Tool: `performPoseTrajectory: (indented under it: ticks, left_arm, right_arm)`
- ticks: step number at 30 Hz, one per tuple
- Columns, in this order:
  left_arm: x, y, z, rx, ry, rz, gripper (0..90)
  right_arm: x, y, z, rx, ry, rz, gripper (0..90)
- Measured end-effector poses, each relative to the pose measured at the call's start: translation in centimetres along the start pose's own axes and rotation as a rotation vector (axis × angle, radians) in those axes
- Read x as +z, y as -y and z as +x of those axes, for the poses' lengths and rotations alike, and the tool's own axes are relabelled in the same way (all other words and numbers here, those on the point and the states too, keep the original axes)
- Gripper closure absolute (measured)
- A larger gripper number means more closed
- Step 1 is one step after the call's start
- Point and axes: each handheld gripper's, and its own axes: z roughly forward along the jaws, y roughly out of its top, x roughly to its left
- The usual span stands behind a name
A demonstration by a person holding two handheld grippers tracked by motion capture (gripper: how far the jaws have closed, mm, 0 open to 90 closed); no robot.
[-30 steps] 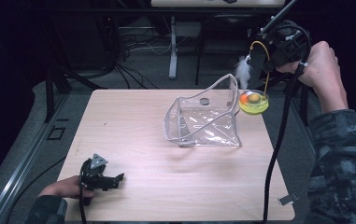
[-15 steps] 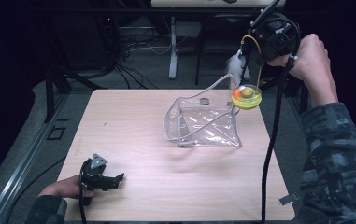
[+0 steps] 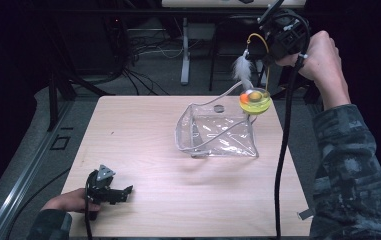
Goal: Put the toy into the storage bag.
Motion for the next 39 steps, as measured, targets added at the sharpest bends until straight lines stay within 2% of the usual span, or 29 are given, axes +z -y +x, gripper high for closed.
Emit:
performPoseTrajectory:
  ticks: [20,28,39]
  left_arm:
    - [0.0,0.0,0.0,0.002,0.003,0.005,0.0]
    - [0.0,0.0,0.0,0.001,0.001,0.001,0.0]
    - [0.0,0.0,0.0,0.002,0.003,0.006,0.0]
  right_arm:
    - [1.8,-2.2,1.4,-0.028,-0.018,-0.023,88.1]
    - [2.9,-3.1,2.6,-0.045,-0.045,-0.031,88.1]
    - [4.9,-3.4,3.3,-0.049,-0.072,-0.019,88.1]
